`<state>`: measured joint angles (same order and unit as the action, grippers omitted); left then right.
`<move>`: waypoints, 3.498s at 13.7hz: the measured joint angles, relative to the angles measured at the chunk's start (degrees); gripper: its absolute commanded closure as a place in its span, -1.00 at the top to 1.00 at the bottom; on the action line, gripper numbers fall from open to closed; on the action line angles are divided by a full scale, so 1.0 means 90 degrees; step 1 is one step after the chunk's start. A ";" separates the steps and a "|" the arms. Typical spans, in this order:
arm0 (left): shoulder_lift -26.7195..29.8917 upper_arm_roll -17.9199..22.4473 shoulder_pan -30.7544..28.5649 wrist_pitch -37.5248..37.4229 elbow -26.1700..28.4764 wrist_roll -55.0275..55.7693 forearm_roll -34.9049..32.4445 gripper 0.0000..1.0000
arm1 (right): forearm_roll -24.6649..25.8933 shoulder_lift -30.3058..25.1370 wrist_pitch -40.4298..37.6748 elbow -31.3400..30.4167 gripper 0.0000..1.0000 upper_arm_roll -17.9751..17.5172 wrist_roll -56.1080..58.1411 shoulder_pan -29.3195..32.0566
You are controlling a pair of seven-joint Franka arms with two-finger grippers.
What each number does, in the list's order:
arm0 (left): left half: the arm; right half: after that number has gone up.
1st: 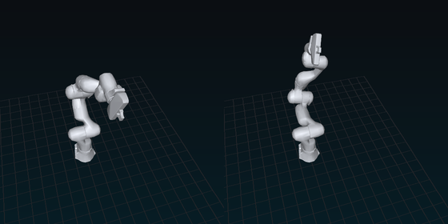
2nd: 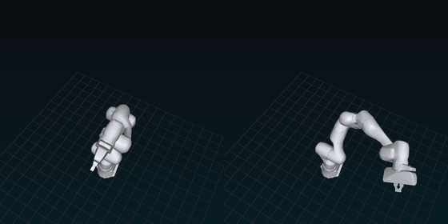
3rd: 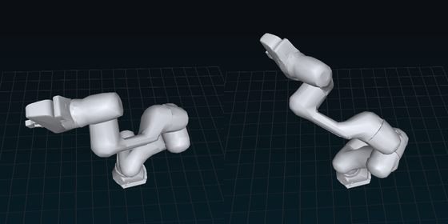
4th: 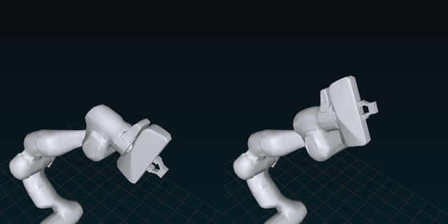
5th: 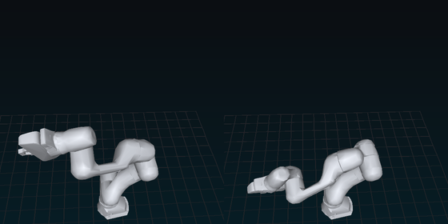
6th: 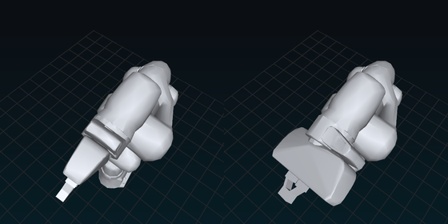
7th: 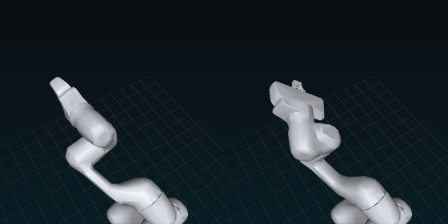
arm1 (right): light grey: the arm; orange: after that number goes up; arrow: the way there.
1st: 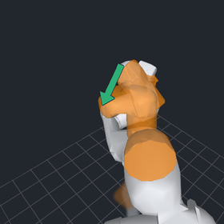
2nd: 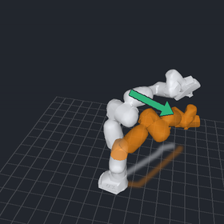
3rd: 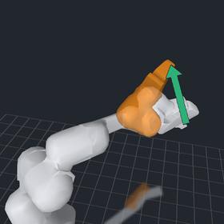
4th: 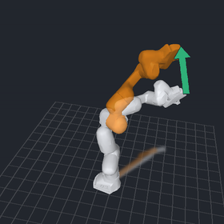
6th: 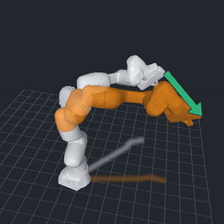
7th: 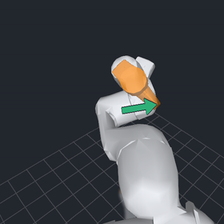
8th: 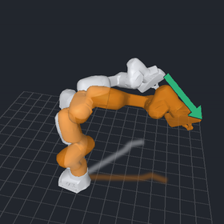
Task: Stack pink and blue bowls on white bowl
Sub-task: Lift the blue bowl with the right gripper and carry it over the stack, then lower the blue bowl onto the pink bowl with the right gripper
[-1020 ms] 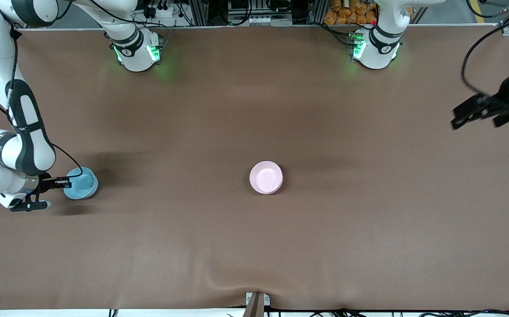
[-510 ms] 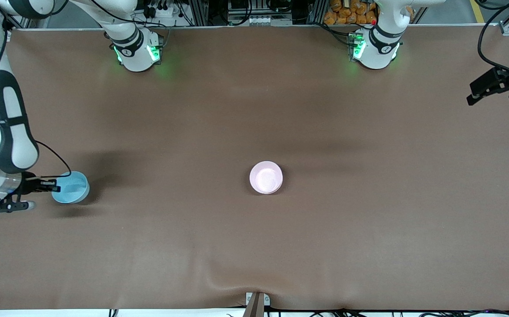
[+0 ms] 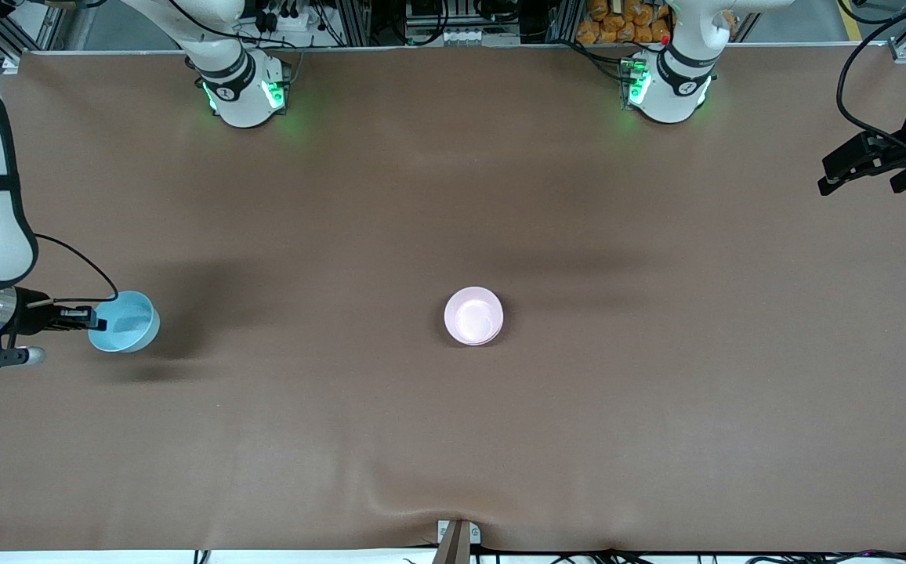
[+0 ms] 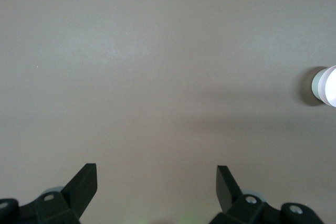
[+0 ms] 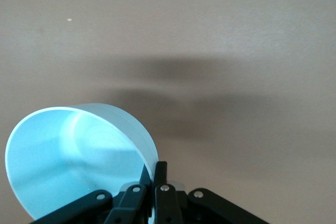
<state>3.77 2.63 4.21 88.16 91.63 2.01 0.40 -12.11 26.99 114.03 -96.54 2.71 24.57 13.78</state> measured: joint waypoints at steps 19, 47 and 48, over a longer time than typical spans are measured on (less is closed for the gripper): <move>-0.0008 0.0006 0.0015 -0.0012 -0.0073 0.0049 0.0000 1.00 | -0.2492 -0.0099 0.1277 -0.0020 -1.00 -0.0087 -0.5887 -0.3922; -0.0080 0.0005 0.0024 -0.0071 -0.0097 0.0048 0.0000 1.00 | -0.2753 0.1244 0.3179 0.0168 -1.00 0.0033 -0.7871 -0.6111; -0.0080 0.0005 0.0024 -0.0071 -0.0097 0.0049 0.0000 1.00 | -0.2753 0.1246 0.3197 0.0177 -1.00 0.0033 -0.7915 -0.6144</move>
<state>3.06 2.68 4.42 87.53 90.76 2.45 0.40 -36.88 38.20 142.80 -94.95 3.01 -46.67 -41.52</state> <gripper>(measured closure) 0.000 0.969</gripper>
